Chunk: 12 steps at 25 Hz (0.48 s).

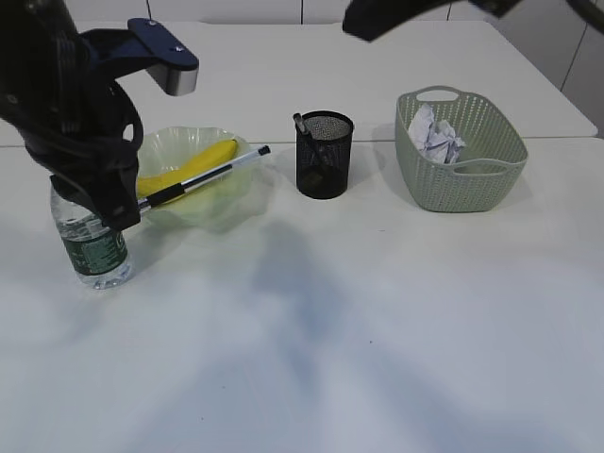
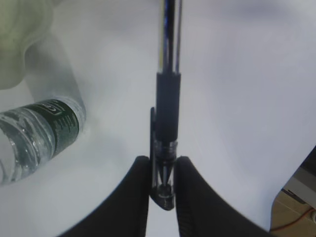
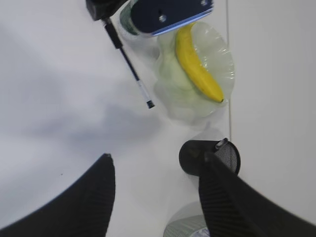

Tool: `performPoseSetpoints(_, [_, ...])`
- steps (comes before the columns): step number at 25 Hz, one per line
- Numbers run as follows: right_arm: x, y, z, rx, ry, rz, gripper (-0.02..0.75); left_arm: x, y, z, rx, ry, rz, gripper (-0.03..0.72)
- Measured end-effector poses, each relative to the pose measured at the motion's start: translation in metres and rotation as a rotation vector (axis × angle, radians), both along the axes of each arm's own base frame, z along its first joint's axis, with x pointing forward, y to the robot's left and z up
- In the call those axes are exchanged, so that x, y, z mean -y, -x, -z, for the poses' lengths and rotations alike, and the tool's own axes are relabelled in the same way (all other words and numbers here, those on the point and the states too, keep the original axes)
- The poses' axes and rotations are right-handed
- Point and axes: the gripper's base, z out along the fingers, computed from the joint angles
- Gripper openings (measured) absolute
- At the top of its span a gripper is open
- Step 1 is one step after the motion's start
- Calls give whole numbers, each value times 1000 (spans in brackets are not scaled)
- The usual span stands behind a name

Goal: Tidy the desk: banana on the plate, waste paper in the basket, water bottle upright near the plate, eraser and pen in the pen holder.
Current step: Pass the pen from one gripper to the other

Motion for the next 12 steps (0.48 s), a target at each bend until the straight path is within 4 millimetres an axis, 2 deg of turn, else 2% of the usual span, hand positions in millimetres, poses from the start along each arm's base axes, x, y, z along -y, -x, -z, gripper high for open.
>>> performPoseSetpoints(5, [-1, -3, 30, -55, 87, -49, 408, 11, 4, -8, 25, 11, 52, 100])
performPoseSetpoints(12, [-2, -3, 54, -111, 141, -84, 408, 29, 15, -9, 29, 4, 151, 100])
